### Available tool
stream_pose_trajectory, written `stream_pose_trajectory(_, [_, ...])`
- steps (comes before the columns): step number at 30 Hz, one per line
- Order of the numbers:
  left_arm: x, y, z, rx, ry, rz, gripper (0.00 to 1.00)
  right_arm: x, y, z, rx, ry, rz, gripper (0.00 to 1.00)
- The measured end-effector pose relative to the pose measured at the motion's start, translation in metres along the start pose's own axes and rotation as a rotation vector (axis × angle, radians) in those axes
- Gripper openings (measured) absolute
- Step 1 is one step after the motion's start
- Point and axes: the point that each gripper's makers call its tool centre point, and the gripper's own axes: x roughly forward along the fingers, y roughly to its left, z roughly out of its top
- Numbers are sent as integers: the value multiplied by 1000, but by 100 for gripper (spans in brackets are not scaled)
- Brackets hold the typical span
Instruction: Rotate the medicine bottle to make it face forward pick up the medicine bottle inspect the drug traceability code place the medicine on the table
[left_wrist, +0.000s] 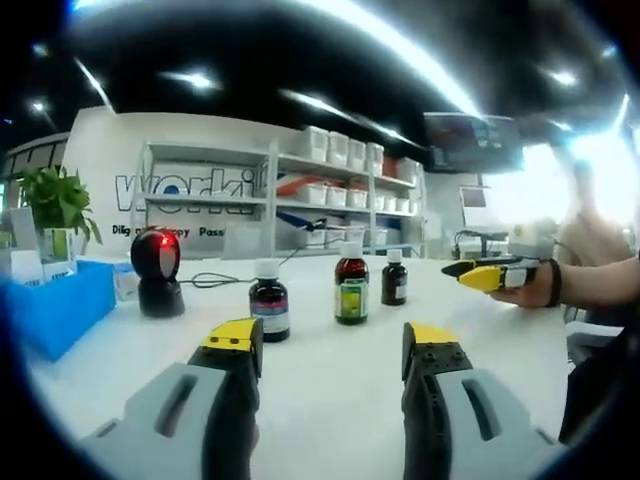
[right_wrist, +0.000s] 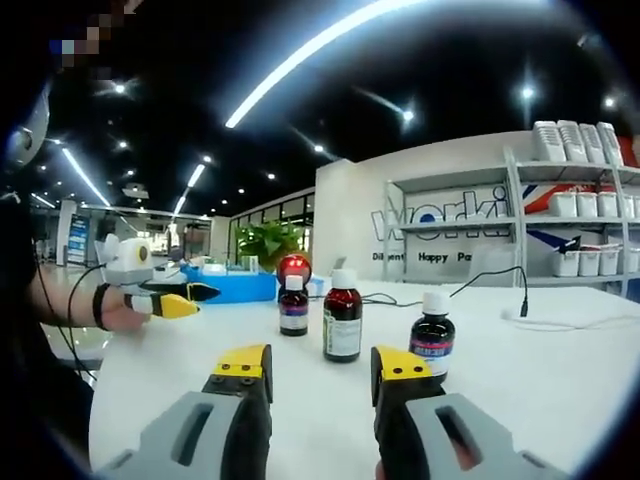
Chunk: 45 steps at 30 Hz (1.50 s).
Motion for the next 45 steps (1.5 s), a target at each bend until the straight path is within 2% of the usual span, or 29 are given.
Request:
stream_pose_trajectory(9, [0, 12, 0, -26, 4, 43, 49, 0, -2, 1, 8, -4, -1, 34])
stream_pose_trajectory(15, [11, 18, -5, -51, 47, 37, 50, 0, -1, -1, -5, 4, -7, 33])
stream_pose_trajectory(17, [16, 22, -9, -21, 77, 38, 49, 1, -1, -1, -7, 6, -4, 33])
stream_pose_trajectory(22, [35, 31, -9, 31, 96, 12, 51, 0, -3, 0, 6, -3, -6, 33])
stream_pose_trajectory(27, [52, 48, -9, 38, 89, -5, 51, 1, -2, -1, -9, 4, -9, 33])
stream_pose_trajectory(30, [66, 57, -14, 50, 108, -11, 51, 1, -3, -1, -7, 4, -10, 33])
stream_pose_trajectory(33, [80, 65, -11, 25, 102, -10, 51, 1, -3, -1, -4, 4, -11, 33])
stream_pose_trajectory(38, [101, 74, -11, 27, 98, 22, 51, 1, -4, -2, -6, 7, -14, 33])
stream_pose_trajectory(40, [106, 77, -15, 49, 103, 40, 50, 1, -4, -1, -3, 3, -13, 33])
stream_pose_trajectory(45, [120, 84, -28, 39, 132, 59, 47, 1, -4, -1, -3, 2, -14, 32])
